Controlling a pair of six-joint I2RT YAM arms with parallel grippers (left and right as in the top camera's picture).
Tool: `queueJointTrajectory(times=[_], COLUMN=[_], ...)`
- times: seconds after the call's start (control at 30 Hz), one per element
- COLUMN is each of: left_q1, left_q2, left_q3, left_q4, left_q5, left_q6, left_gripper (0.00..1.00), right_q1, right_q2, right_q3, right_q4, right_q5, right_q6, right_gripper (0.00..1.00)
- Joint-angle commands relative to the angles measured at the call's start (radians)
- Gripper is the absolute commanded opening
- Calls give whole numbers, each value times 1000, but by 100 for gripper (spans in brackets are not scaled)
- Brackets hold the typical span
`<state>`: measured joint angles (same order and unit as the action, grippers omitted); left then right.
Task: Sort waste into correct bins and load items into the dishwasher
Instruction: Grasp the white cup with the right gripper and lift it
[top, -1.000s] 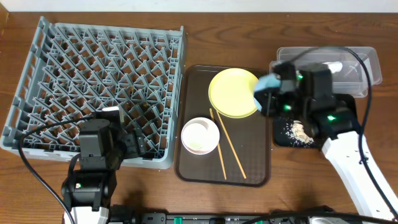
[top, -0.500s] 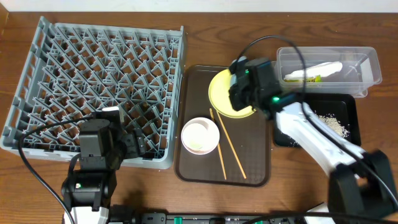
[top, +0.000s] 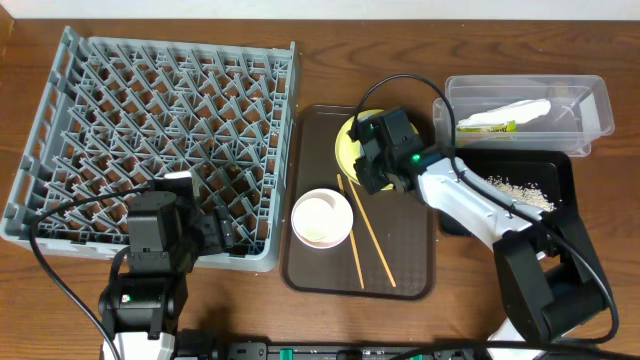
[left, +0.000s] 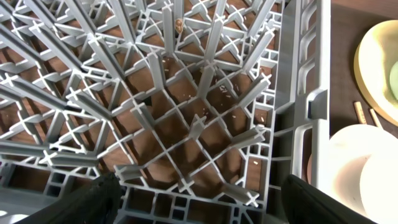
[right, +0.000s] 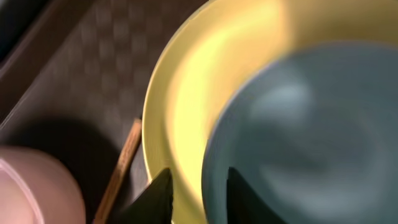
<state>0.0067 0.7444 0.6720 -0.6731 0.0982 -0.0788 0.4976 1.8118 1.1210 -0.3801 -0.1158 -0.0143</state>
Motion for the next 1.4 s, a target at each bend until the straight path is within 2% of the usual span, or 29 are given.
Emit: queueJointTrajectory(times=[0.0, 0.13, 0.27, 0.47, 0.77, 1.13, 1.37], left_q1=[3, 3, 3, 3, 3, 3, 3], left_q2=[-1, -1, -1, -1, -1, -1, -1], left_q3=[26, 26, 26, 26, 26, 26, 26], left_q4=[0, 0, 0, 0, 0, 0, 1], left_q5=[-2, -2, -1, -1, -1, -1, -1], left_q6=[-8, -8, -8, -8, -8, -8, -8], left_gripper=[86, 85, 86, 86, 86, 85, 85], right_q1=[8, 10, 36, 113, 173, 155, 69], right_q2=[-73, -109, -107, -57, 40, 75, 7], right_q3=[122, 230, 240, 220, 211, 227, 333], right_q4=[-90, -238, -317, -407, -441, -416, -508], right_q5=[-36, -168, -263, -257, -251, -252, -253], right_q6=[-10, -9, -9, 55, 70, 75, 80], right_gripper=[31, 34, 36, 36, 32, 2, 1])
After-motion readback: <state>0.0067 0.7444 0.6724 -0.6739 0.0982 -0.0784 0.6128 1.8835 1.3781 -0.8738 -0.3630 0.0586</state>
